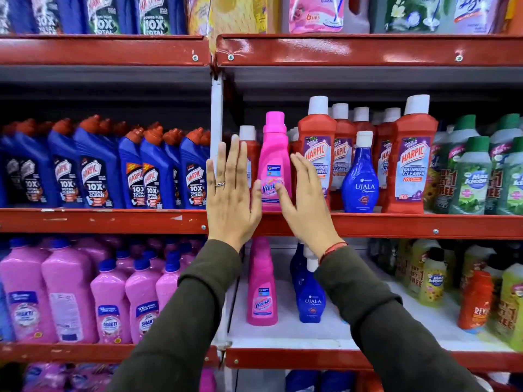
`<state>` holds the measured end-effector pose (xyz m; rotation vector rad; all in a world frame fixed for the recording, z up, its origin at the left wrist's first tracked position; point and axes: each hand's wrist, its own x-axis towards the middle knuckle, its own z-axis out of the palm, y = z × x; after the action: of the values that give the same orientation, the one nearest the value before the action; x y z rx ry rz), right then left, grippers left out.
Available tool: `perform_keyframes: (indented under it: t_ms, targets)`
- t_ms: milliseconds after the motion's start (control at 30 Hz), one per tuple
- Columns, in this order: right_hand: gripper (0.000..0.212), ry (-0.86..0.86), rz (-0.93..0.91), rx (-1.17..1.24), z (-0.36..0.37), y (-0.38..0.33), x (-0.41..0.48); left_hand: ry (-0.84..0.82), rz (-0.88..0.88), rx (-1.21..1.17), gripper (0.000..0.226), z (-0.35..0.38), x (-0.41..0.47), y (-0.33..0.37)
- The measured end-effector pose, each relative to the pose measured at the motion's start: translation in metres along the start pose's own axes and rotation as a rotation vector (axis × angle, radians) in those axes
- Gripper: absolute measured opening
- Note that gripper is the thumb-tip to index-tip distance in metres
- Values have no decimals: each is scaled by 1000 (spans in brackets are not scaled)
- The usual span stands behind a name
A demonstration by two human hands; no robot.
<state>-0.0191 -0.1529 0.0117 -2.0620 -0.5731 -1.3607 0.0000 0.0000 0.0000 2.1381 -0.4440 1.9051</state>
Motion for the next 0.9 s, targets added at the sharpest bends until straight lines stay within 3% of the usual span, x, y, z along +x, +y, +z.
perform_keyframes:
  t_ms: [200,433,900]
  targets:
    - [69,-110,325,236,12,-6,20,-66,-84,-18,66,7,-30,-36]
    - [56,-185,515,462,13,-1,31,-118,-94,-4,64,23,-48,-53]
    - [51,-70,409,651,1,-8,35,-134,-80,31,64,28,-50,-56]
